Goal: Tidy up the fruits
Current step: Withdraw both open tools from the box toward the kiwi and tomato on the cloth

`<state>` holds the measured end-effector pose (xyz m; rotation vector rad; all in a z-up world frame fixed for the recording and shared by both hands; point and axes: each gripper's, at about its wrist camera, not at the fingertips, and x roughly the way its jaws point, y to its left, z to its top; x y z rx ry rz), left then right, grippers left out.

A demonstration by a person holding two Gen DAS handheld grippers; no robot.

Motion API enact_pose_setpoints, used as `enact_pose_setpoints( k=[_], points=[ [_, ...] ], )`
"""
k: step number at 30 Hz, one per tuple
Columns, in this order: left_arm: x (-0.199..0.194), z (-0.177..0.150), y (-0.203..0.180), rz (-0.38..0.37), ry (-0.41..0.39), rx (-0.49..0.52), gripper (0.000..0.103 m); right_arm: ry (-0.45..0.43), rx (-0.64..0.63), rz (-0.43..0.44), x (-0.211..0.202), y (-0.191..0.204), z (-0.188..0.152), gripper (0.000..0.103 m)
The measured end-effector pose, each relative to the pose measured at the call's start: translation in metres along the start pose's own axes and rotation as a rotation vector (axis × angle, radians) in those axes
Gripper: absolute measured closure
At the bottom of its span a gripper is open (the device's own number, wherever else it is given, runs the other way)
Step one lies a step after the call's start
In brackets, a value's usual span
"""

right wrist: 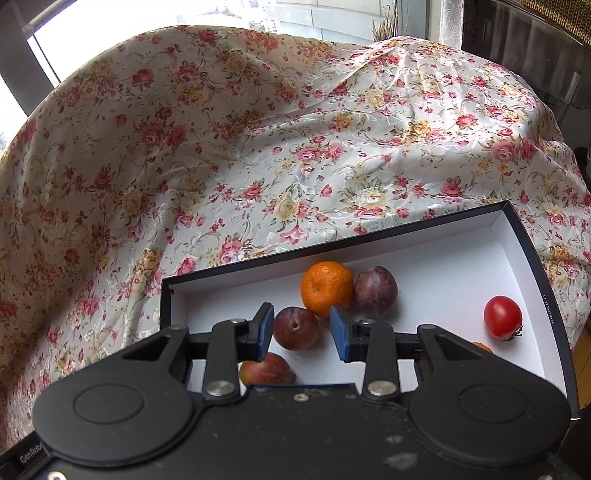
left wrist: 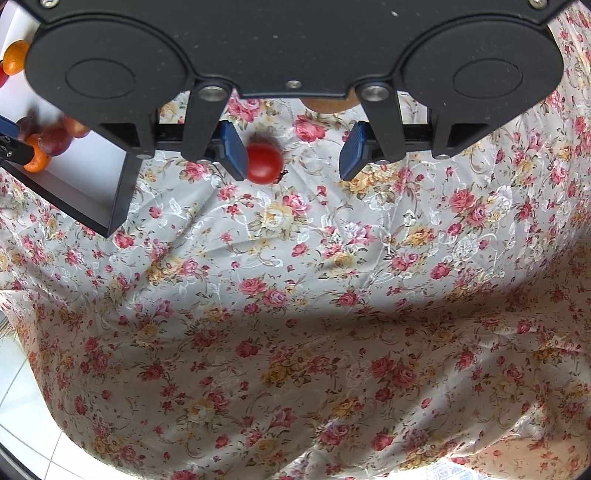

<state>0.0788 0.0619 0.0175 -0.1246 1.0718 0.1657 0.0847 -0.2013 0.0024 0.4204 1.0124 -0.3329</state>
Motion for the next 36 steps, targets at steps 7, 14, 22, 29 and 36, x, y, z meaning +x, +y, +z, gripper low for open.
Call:
enact_pose_setpoints(
  k=[7,14,22,29,36],
  points=[
    [0.007,0.007,0.037,0.04,0.024,-0.065,0.043,-0.002,-0.049,0.027,0.001,0.026,-0.01,0.066],
    [0.017,0.01,0.066,0.096,0.072,-0.122,0.043,-0.006,-0.101,0.063,-0.002,0.054,-0.022,0.066],
    [0.03,0.012,0.095,0.15,0.146,-0.205,0.043,-0.008,-0.185,0.127,-0.006,0.084,-0.037,0.066],
    [0.037,0.013,0.104,0.187,0.169,-0.253,0.043,0.004,-0.278,0.193,-0.016,0.111,-0.059,0.066],
    [0.033,0.01,0.105,0.166,0.165,-0.232,0.042,0.044,-0.466,0.329,-0.035,0.146,-0.101,0.066]
  ],
)
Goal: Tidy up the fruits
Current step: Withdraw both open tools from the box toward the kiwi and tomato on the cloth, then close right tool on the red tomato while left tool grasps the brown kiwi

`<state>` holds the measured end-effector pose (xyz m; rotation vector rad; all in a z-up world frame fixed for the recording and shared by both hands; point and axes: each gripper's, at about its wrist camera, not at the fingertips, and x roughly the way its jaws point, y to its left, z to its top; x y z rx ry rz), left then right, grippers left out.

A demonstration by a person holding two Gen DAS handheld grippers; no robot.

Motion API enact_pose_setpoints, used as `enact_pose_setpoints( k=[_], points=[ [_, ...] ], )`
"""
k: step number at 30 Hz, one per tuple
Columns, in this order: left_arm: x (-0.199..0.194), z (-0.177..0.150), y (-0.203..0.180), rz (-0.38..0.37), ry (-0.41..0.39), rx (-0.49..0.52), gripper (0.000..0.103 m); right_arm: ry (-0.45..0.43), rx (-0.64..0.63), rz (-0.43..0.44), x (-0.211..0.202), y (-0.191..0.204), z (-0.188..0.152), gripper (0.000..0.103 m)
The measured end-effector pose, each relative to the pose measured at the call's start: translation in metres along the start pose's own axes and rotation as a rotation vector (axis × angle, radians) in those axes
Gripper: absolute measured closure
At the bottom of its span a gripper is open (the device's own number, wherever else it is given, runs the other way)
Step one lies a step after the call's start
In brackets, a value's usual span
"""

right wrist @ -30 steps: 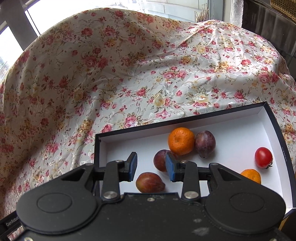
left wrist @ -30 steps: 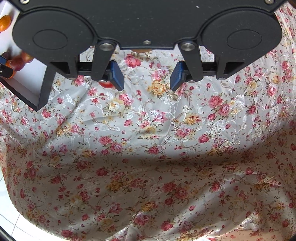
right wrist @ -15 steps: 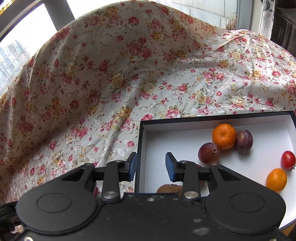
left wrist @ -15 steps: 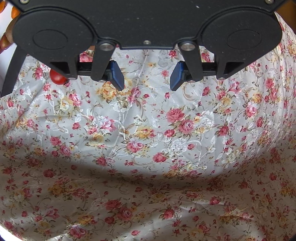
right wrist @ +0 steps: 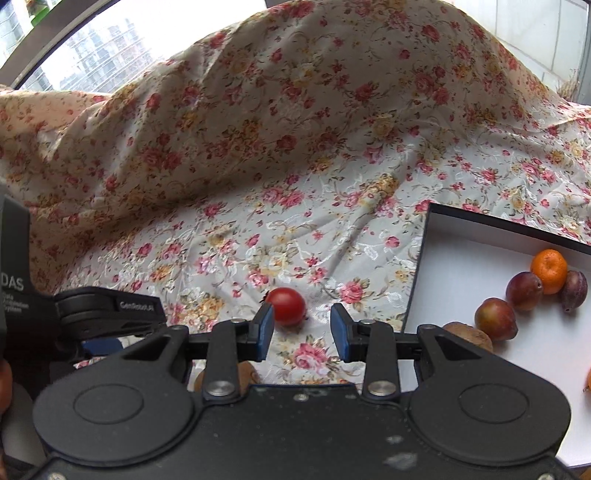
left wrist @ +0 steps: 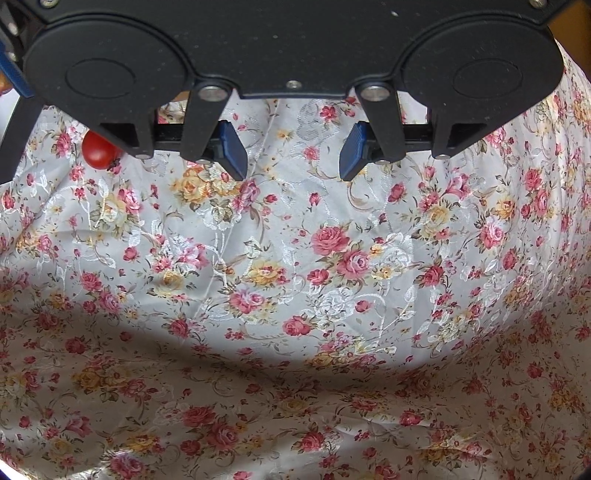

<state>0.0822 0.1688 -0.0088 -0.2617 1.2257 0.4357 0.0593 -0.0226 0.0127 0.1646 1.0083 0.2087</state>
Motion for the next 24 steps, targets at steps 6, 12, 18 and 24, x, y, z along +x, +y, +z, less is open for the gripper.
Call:
enact_pose_setpoints(
  k=[6,12,18,24],
  points=[
    [0.015,0.009,0.024,0.036,0.036,-0.131,0.042,0.025,-0.077,0.041,-0.002,0.031,-0.018,0.066],
    [0.017,0.001,0.036,0.088,0.034,-0.155,0.042,0.073,0.027,0.002,-0.028,0.015,-0.035,0.066],
    [0.008,-0.025,0.051,0.165,-0.027,-0.151,0.042,0.156,0.096,-0.047,-0.07,0.007,-0.032,0.066],
    [0.004,-0.043,0.057,0.243,-0.094,-0.167,0.042,0.14,0.117,-0.026,-0.127,0.016,-0.031,0.066]
  ],
)
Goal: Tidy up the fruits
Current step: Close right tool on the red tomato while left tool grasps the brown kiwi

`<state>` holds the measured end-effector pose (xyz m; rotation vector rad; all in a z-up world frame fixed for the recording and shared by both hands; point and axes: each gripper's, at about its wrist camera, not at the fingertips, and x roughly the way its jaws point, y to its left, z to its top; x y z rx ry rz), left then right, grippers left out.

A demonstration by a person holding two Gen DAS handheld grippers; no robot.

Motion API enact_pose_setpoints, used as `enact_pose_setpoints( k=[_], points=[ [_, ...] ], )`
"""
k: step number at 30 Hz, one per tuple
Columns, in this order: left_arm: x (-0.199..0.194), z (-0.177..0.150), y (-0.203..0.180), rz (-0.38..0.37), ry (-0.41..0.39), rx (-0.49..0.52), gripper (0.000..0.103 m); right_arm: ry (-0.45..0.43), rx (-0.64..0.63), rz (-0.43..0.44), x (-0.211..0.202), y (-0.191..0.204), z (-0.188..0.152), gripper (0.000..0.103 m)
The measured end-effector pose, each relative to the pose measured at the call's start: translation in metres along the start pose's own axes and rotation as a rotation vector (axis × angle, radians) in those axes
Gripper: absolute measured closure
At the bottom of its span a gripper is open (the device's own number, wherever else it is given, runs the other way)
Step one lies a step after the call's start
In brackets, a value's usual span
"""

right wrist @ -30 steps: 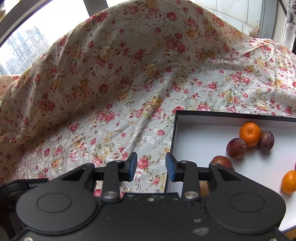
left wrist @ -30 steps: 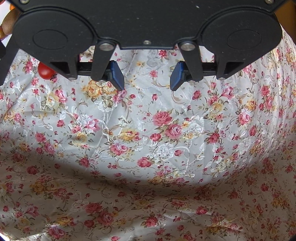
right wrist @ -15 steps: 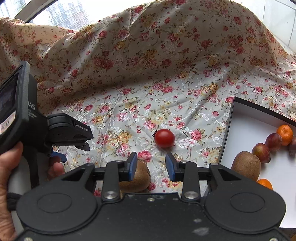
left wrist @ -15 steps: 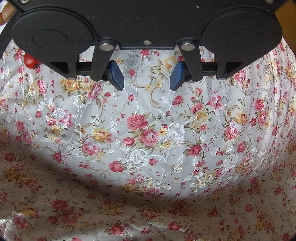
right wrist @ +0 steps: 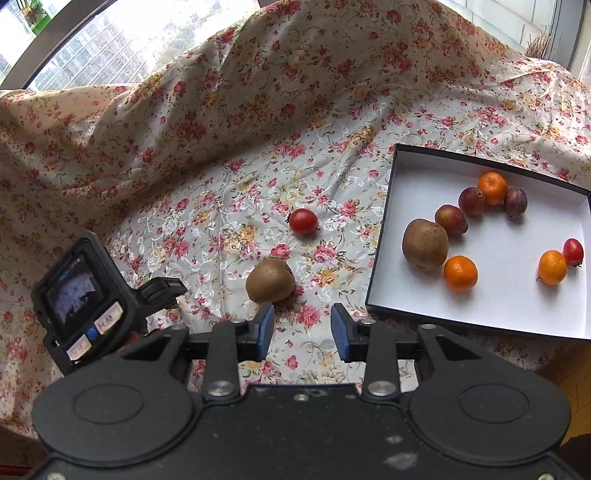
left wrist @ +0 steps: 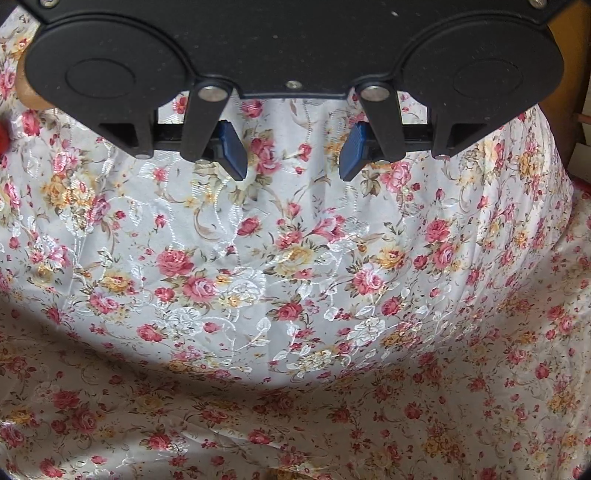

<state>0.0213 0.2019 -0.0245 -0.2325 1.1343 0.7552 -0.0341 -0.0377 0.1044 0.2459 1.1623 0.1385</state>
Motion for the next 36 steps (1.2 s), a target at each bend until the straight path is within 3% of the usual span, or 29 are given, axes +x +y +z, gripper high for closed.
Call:
enact_pose_setpoints(
  k=[4,8,12,16,20,22,30,36],
  points=[
    [-0.013,-0.004,-0.004,-0.008,-0.076,0.038,0.041,-0.039,-0.029,-0.003,-0.029,0.007,-0.005,0.066],
    [-0.017,-0.002,-0.004,-0.044,-0.049,0.045,0.041,-0.063,0.009,0.036,-0.038,-0.001,-0.009,0.066],
    [-0.016,-0.001,-0.008,-0.1,0.012,0.054,0.041,-0.04,0.049,0.055,-0.017,-0.008,-0.017,0.066],
    [-0.018,-0.002,-0.02,-0.122,0.022,0.135,0.041,0.014,-0.019,0.038,0.018,-0.006,-0.034,0.066],
    [-0.023,0.005,-0.023,-0.217,0.044,0.168,0.041,0.049,-0.062,0.024,0.049,-0.012,-0.047,0.066],
    [-0.025,0.008,-0.024,-0.225,0.04,0.187,0.041,0.062,-0.077,0.01,0.063,-0.016,-0.049,0.066],
    [-0.025,0.014,-0.022,-0.328,0.026,0.284,0.042,-0.018,-0.121,0.052,0.086,0.001,-0.01,0.066],
    [-0.02,0.02,-0.015,-0.385,0.018,0.347,0.042,-0.061,-0.026,0.069,0.118,0.003,0.039,0.066]
  ],
)
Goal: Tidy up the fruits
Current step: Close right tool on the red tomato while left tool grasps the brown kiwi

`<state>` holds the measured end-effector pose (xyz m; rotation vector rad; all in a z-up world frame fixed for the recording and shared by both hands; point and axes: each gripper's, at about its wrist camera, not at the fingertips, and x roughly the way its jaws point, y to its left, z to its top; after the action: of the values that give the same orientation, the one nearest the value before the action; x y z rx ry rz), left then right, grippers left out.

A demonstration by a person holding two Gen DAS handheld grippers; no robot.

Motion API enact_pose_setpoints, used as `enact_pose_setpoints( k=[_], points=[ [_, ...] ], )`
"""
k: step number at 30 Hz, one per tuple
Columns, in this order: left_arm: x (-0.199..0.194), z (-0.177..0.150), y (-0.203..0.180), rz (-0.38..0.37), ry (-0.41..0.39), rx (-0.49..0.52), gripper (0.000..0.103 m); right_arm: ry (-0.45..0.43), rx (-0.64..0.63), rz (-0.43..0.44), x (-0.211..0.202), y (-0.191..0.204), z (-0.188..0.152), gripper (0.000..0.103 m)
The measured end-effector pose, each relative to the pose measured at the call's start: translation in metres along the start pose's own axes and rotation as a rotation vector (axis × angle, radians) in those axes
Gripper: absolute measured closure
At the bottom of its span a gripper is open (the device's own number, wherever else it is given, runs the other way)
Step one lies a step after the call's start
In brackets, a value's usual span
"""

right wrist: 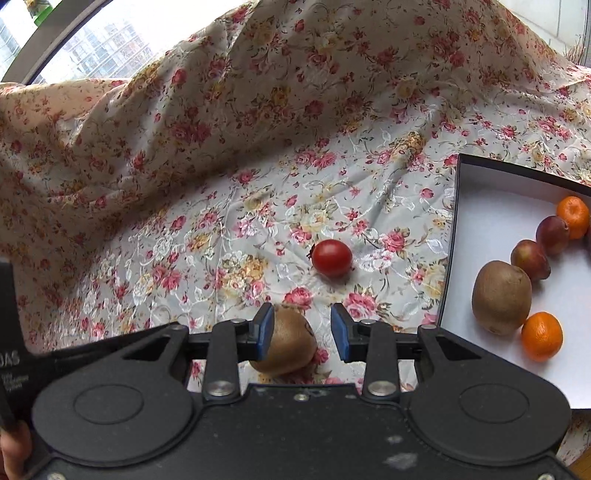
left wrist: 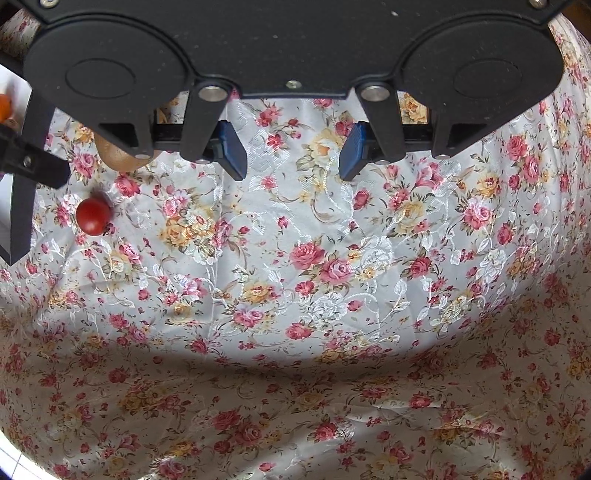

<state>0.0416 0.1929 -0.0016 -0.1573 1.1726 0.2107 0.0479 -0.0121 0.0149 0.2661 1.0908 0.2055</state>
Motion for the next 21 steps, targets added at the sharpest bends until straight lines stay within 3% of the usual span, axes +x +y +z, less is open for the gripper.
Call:
enact_pose_setpoints(
  k=[5,11,14,21],
  points=[
    [0.007,0.002,0.015,-0.061,0.033,-0.019,0.042,0.01,0.078,-0.036,0.04,-0.007,0.028,0.066],
    [0.011,0.001,0.022,-0.073,0.04,-0.018,0.042,0.019,0.193,-0.053,0.067,-0.031,0.035,0.066],
    [0.011,-0.001,0.019,-0.081,0.038,0.003,0.042,0.032,0.252,-0.011,0.074,-0.039,0.041,0.066],
    [0.012,-0.006,0.006,-0.109,0.041,0.078,0.042,0.046,0.235,-0.047,0.091,-0.025,0.043,0.065]
  ],
)
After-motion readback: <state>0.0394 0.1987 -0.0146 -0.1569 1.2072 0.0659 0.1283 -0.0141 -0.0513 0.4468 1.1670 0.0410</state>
